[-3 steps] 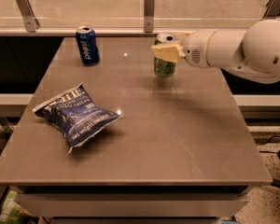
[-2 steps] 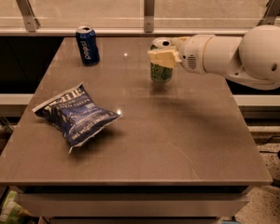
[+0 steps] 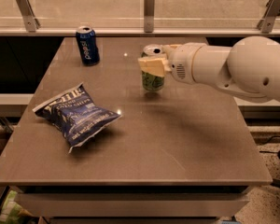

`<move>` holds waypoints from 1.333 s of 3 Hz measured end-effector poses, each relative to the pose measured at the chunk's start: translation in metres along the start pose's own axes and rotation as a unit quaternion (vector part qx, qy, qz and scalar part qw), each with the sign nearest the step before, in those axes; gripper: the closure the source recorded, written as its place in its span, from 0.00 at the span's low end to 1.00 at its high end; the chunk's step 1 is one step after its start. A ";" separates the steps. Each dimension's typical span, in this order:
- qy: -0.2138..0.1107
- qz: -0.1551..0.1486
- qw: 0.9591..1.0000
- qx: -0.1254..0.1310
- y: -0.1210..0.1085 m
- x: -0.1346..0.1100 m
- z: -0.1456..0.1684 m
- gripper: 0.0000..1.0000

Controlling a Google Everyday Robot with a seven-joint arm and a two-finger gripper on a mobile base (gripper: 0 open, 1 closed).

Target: Move green can near blue chip bag

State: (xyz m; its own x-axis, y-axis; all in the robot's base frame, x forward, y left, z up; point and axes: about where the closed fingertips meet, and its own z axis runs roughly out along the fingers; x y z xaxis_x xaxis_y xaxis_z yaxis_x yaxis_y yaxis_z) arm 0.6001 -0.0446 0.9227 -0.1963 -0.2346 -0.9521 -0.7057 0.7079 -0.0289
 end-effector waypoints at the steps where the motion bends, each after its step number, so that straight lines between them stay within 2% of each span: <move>1: -0.005 0.005 1.000 0.008 0.022 0.004 0.003 1.00; 3: -0.009 0.019 1.000 0.006 0.068 0.015 0.020 1.00; 4: -0.007 0.031 0.999 0.005 0.081 0.022 0.026 1.00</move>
Offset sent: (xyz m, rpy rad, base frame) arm -0.0430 0.0635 -0.0292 0.0352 0.0034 -0.0253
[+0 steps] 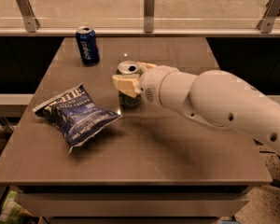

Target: Move green can near blue chip bag

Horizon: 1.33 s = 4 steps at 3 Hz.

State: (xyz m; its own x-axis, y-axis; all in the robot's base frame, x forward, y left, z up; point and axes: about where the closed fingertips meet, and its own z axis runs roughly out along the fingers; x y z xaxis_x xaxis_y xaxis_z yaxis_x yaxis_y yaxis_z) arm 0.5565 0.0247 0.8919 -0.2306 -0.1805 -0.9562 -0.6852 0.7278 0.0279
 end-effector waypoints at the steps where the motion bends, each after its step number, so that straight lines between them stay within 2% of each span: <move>1: 0.000 0.000 1.000 0.000 0.000 -0.002 -0.001 1.00; 2: 0.000 0.000 1.000 0.000 0.000 -0.002 -0.001 1.00; 3: 0.000 -0.002 1.000 -0.001 0.002 -0.004 -0.001 0.82; 4: -0.001 -0.004 1.000 -0.002 0.004 -0.006 0.000 0.59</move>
Offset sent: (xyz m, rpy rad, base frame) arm -0.0138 0.0302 -0.0320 0.0883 0.1107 -0.0053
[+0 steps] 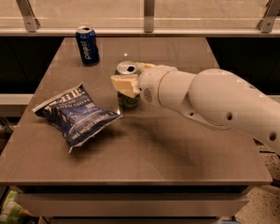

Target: Move green can near blue chip bag

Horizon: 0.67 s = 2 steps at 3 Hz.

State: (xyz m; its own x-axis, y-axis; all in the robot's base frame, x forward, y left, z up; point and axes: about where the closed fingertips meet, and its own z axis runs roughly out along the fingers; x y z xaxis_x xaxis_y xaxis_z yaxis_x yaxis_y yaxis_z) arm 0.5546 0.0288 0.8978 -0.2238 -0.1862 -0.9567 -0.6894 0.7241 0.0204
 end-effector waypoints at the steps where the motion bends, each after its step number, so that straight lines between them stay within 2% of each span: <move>1: 0.000 -0.002 1.000 -0.001 0.002 -0.002 0.000 0.36; 2: -0.001 -0.004 1.000 -0.001 0.004 -0.003 0.000 0.13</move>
Offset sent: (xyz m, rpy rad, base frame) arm -0.0009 0.0018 0.0015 -0.0022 -0.0028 0.0024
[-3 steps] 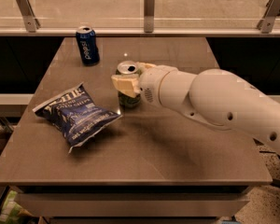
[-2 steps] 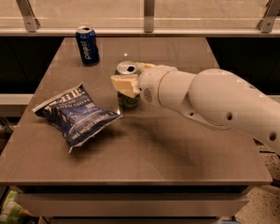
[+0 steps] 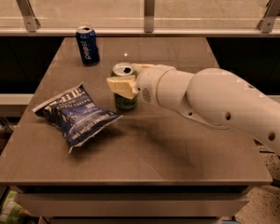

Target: Move green can near blue chip bag

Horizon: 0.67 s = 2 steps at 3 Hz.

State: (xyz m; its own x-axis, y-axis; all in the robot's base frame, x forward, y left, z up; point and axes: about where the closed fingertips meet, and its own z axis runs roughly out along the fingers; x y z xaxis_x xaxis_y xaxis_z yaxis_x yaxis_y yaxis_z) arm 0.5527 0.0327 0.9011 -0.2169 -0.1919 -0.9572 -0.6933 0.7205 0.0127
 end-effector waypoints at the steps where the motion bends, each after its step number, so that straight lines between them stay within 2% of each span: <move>1: 0.000 -0.002 1.000 -0.001 0.002 -0.002 0.000 0.00; 2: 0.000 -0.002 1.000 -0.001 0.002 -0.002 0.000 0.00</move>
Offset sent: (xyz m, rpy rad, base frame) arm -0.0009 0.0018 0.0015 -0.0021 -0.0027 0.0024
